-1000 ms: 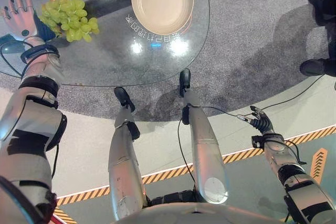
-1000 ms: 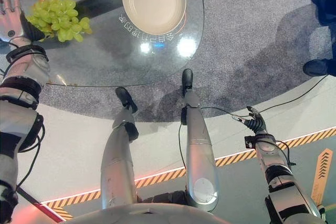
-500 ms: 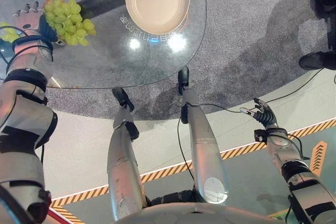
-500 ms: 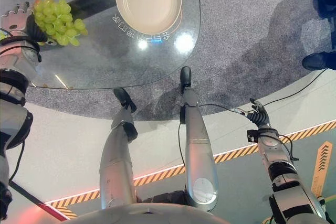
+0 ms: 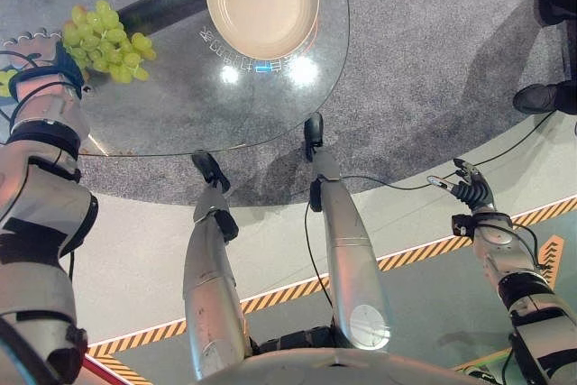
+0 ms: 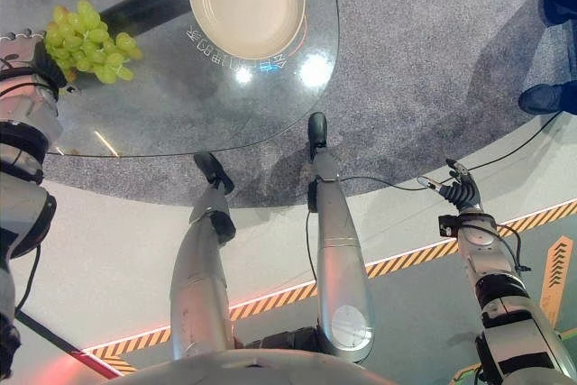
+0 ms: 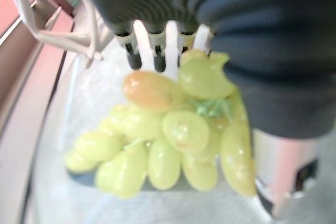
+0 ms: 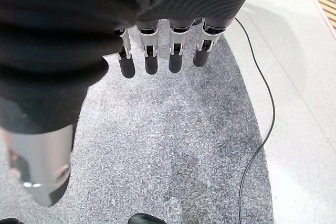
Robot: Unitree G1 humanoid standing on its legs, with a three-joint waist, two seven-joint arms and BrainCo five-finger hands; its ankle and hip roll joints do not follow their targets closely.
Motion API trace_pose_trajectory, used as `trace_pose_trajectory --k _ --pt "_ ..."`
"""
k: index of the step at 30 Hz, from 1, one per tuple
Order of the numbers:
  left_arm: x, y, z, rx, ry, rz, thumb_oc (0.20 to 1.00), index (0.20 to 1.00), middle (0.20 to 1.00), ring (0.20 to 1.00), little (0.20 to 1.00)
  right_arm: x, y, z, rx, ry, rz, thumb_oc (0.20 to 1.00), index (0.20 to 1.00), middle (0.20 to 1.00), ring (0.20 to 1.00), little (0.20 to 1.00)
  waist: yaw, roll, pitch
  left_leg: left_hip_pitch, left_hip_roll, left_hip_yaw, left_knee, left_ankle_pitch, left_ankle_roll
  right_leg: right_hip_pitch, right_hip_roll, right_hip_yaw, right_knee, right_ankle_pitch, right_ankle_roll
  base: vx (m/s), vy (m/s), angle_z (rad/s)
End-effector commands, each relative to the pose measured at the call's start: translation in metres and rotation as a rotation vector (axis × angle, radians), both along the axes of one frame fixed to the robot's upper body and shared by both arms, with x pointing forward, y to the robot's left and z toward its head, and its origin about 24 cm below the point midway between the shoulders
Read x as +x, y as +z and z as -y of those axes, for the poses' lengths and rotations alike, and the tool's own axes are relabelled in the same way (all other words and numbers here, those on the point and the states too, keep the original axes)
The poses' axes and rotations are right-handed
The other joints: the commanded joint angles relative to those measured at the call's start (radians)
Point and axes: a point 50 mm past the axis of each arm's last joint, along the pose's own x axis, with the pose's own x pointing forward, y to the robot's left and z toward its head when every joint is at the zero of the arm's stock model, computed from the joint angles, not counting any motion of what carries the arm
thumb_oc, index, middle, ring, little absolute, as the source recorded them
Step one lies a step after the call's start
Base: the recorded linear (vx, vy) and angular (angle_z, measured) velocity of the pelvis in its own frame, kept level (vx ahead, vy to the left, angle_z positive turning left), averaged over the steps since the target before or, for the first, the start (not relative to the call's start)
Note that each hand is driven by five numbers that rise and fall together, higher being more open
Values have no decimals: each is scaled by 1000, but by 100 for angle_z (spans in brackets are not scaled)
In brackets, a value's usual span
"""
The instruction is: Pick up fruits into the plate
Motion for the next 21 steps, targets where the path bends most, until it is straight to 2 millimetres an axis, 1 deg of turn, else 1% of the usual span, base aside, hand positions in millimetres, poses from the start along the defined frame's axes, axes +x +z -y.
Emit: trace_pose_trajectory --k 1,2,3,4,8,9,13,16,19,20,21 --pt "-41 -45 -44 100 243 -240 620 620 620 620 620 -12 7 19 -31 -69 18 1000 1000 1000 1000 1000 11 -20 -19 -64 -74 -9 100 -109 -11 16 73 -34 -2 -52 11 0 0 0" --pt "-42 -48 -43 121 245 -238 285 285 285 285 285 -10 9 17 -34 -74 32 1000 1000 1000 1000 1000 13 -20 -19 -66 -75 -11 99 -109 -12 15 73 -34 -3 -53 11 0 0 0" --pt "-42 -48 -43 123 243 -230 285 285 285 285 285 -10 10 17 -35 -75 34 1000 1000 1000 1000 1000 13 -20 -19 -67 -75 -11 98 -108 -12 15 73 -34 -4 -53 11 0 0 0" --pt "-42 -49 -43 130 242 -216 200 200 200 200 200 -9 11 17 -35 -77 38 1000 1000 1000 1000 1000 14 -20 -19 -68 -76 -13 98 -108 -12 15 74 -34 -4 -53 11 0 0 0" --pt "-47 -52 -44 185 257 -122 200 200 200 200 200 -7 16 17 -35 -84 64 1000 1000 1000 1000 1000 20 -22 -19 -67 -79 -19 85 -100 -14 19 78 -32 -12 -55 11 -2 -1 -1" --pt "-50 -51 -45 220 277 -125 200 200 200 200 200 -7 18 17 -36 -92 76 1000 1000 1000 1000 1000 23 -23 -19 -66 -79 -21 80 -97 -15 22 79 -33 -14 -55 10 0 0 0" --pt "-55 -53 -48 243 297 -79 200 200 200 200 200 -5 21 15 -34 -89 100 1000 1000 1000 1000 1000 26 -32 -19 -64 -77 -23 75 -94 -16 28 85 -35 -11 -61 8 0 0 0" --pt "-55 -51 -47 225 285 12 200 200 200 200 200 -2 22 11 -23 -73 117 1000 1000 1000 1000 1000 29 -45 -19 -64 -75 -30 71 -92 -15 32 93 -37 -5 -67 7 -16 -37 3" --pt "-54 -51 -46 184 267 76 200 200 200 200 200 0 23 7 -15 -63 126 1000 1000 1000 1000 1000 31 -51 -19 -60 -76 -32 64 -88 -14 38 97 -37 -6 -68 6 -32 -18 5" --pt "-52 -47 -45 157 252 128 200 200 200 200 200 4 26 4 -12 -54 141 1000 1000 1000 1000 1000 29 -56 -19 -77 -79 -21 49 -51 -4 19 96 -39 -17 -36 -2 -79 -23 3" --pt "-51 -46 -44 145 241 152 200 200 200 200 200 4 26 3 -12 -49 143 1000 1000 1000 1000 1000 30 -57 -19 -74 -80 -21 46 -50 -3 21 97 -39 -17 -37 -2 -83 -26 -1"
